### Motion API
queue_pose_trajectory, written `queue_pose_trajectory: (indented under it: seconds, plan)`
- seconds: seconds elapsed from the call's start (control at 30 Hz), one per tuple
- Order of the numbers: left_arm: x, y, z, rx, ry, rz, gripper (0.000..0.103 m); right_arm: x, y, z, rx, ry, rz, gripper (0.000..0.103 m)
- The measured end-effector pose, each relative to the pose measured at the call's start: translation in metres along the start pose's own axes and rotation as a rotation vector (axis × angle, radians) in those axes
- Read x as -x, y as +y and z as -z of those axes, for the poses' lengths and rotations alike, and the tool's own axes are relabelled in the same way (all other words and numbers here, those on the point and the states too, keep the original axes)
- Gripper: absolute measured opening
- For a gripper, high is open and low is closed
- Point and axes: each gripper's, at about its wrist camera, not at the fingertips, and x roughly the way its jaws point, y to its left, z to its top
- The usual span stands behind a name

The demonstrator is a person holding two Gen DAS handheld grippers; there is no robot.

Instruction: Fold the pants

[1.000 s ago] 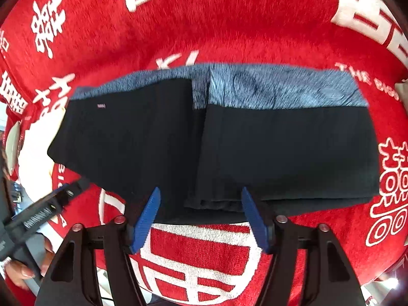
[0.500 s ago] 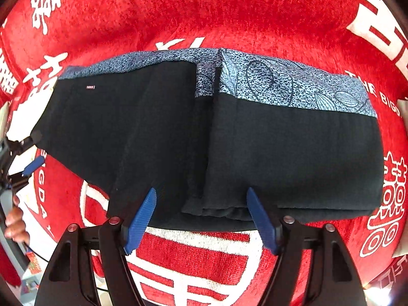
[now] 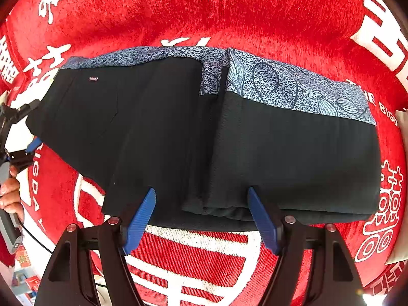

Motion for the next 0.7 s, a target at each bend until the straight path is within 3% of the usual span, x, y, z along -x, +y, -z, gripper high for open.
queue_pose_trajectory:
  seconds: [0.17, 0.27, 0.33, 0.4, 0.43, 0.5, 0.57, 0.7]
  plan:
    - [-0.009, 0.006, -0.001, 0.017, 0.005, -0.028, 0.089, -0.001, 0.001, 0.000, 0.002, -0.002, 0.008, 0.078]
    - [-0.013, -0.002, -0.002, 0.007, 0.006, -0.091, 0.089, -0.001, 0.002, 0.000, 0.003, 0.001, 0.012, 0.078]
    - [-0.015, -0.010, -0.001, -0.023, 0.003, -0.172, 0.080, 0.003, 0.005, -0.002, 0.013, 0.005, 0.024, 0.078]
    - [-0.016, -0.016, -0.001, -0.058, 0.002, -0.257, 0.049, 0.009, 0.008, -0.004, 0.024, 0.001, 0.031, 0.078]
    - [-0.016, -0.016, -0.001, -0.073, 0.005, -0.295, 0.041, 0.016, 0.011, -0.007, 0.030, -0.012, 0.023, 0.078]
    - [-0.014, -0.017, -0.002, -0.084, 0.014, -0.306, 0.035, 0.028, 0.017, -0.013, 0.043, -0.040, -0.001, 0.078]
    - [-0.013, -0.031, 0.001, -0.169, 0.001, -0.350, 0.033, 0.037, 0.025, -0.025, 0.056, -0.048, -0.042, 0.078]
    - [-0.014, -0.079, 0.027, -0.487, -0.076, -0.490, 0.032, 0.041, 0.038, -0.065, 0.031, -0.021, -0.174, 0.078]
